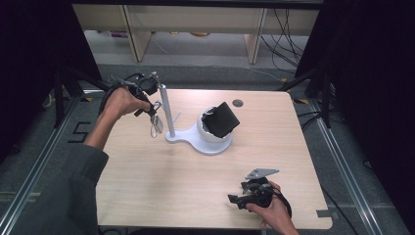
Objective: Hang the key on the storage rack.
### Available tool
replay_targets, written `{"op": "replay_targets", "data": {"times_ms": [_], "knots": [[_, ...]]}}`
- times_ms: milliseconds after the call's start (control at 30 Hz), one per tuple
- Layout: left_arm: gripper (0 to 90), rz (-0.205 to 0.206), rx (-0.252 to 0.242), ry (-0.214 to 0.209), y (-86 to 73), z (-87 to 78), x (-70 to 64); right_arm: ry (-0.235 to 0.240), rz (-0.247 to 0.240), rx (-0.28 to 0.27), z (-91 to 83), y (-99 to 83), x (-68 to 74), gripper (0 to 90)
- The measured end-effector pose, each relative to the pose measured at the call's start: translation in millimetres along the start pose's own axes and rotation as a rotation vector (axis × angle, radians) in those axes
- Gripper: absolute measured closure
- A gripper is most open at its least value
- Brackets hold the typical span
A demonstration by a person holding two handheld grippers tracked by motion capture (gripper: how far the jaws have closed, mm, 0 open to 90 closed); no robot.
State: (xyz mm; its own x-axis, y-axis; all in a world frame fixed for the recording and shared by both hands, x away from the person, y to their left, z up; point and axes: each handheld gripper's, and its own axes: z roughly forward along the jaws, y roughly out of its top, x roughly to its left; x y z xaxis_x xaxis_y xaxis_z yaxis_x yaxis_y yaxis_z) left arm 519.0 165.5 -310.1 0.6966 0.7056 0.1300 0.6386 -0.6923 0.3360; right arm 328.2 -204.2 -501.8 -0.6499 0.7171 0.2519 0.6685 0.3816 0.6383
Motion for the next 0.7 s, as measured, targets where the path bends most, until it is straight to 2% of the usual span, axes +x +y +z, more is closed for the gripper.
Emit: {"op": "replay_targets", "data": {"times_ms": [33,100,133,167,233,300,333,433,533,700], "knots": [[74.4,-0.009,-0.009,-0.003,-0.6,1.2,0.2,0.003,0.014,0.004,-0.2,0.0,1.1,25.6],[74.9,-0.017,-0.022,-0.011,-1.1,2.4,0.1,0.000,-0.013,0.007,-1.1,0.9,-1.4,25.7],[74.8,-0.015,-0.025,-0.006,-1.0,2.4,0.2,0.004,0.006,-0.002,0.2,0.1,0.3,25.7],[74.7,-0.015,-0.029,-0.003,-1.0,2.4,0.4,-0.003,-0.020,-0.005,0.5,0.3,-1.9,25.7],[75.5,-0.018,-0.040,0.005,-1.0,1.5,1.2,-0.003,-0.006,-0.002,0.6,0.2,-0.9,25.6],[72.5,-0.017,-0.033,0.004,-1.4,0.3,1.1,0.003,0.005,-0.004,0.7,0.0,0.3,25.6],[71.3,-0.016,-0.036,0.009,-1.9,-0.5,1.4,0.001,-0.004,0.016,-0.8,0.4,0.0,25.6],[69.9,-0.016,-0.027,0.009,-5.0,-2.5,1.9,-0.004,-0.005,0.013,-0.3,0.5,-0.6,25.6],[64.8,-0.011,-0.026,0.009,-7.3,-5.4,2.7,0.003,-0.004,0.015,-0.6,0.3,-0.1,25.6],[57.1,-0.028,-0.039,-0.011,-13.1,-6.8,3.8,0.003,0.008,-0.004,0.7,-0.3,0.1,25.6]]}}
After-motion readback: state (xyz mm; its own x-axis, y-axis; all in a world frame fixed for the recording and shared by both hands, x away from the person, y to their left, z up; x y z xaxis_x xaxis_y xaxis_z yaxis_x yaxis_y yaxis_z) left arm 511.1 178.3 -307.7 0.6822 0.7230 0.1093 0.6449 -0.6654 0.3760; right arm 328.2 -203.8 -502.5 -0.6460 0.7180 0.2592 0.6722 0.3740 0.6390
